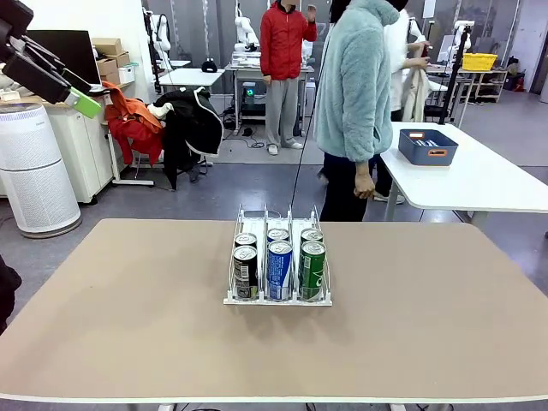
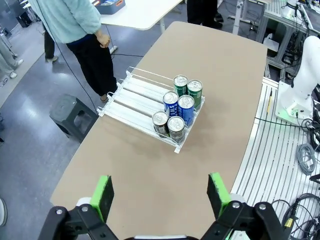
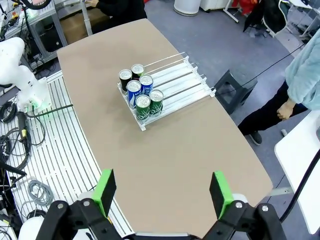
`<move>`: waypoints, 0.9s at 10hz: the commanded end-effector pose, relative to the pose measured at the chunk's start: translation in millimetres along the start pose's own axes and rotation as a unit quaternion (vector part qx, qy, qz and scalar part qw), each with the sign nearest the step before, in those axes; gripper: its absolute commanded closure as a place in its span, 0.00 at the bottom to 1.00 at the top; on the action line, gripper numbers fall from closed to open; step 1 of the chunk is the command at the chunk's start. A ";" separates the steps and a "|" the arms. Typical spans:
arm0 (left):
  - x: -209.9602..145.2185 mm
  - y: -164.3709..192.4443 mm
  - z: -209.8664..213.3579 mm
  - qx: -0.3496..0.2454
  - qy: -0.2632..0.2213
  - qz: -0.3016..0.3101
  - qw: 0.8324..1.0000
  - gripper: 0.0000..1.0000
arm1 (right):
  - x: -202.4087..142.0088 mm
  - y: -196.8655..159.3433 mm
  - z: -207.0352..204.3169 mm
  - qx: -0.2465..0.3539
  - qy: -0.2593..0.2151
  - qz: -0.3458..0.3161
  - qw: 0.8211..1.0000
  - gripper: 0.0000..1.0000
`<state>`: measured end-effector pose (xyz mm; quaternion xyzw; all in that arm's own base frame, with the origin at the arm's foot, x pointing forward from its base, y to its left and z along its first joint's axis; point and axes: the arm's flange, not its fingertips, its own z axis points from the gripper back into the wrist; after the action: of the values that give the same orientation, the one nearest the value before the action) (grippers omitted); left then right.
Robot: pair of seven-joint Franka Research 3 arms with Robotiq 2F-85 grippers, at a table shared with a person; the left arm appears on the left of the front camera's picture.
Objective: Fill the beverage cans into the dispenser.
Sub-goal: Pick up the Sprite handed by the human.
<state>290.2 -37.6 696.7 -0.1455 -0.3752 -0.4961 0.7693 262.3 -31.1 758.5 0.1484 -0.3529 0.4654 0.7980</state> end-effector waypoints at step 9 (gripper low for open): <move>17.2 0.6 8.6 0.003 0.002 -0.011 1.000 0.00 | -7.5 2.7 4.0 -0.007 0.001 0.010 1.000 0.00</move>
<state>292.4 -44.5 715.3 -0.1355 -0.3759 -0.5036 0.7660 254.3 -38.5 754.1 0.1339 -0.3585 0.4733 0.7934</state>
